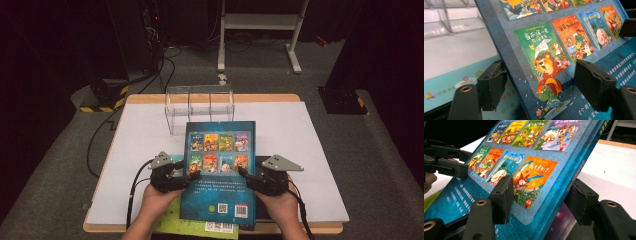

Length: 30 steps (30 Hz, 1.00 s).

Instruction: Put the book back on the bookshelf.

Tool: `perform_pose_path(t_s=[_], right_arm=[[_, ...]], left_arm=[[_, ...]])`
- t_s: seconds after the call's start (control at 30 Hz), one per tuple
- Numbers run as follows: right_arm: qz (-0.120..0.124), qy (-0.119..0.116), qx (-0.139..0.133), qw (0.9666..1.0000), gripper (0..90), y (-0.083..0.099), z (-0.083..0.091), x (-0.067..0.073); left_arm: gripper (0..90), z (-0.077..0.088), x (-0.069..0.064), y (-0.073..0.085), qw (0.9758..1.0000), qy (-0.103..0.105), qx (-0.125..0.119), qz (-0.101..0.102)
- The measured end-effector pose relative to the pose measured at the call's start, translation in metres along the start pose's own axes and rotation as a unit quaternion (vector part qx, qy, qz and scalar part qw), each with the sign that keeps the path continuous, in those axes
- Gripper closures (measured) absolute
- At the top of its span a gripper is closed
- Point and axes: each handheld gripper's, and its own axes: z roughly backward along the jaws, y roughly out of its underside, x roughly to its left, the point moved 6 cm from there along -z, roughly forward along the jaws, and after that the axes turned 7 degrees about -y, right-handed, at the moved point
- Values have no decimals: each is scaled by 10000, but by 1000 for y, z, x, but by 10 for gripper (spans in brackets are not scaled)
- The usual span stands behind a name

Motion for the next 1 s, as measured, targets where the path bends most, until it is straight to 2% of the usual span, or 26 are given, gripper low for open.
perform_pose_path(t_s=[0.2,0.5,0.73,0.93,1.0], right_arm=[[-150,-38,-157,9998,470,-17,-10,-8],[-22,153,-440,9989,505,-41,-11,-6],[103,260,-678,9973,529,-57,-7,-1],[219,308,-892,9953,549,-70,-2,4],[253,325,-942,9947,555,-74,-1,6]], left_arm=[[344,1,11,-14,9995,-120,-270,81],[416,10,15,-31,9972,-325,-669,2],[457,19,14,-43,9938,-518,-980,-120],[506,28,13,-51,9893,-659,-1280,-220],[517,31,12,-54,9871,-730,-1397,-274]])
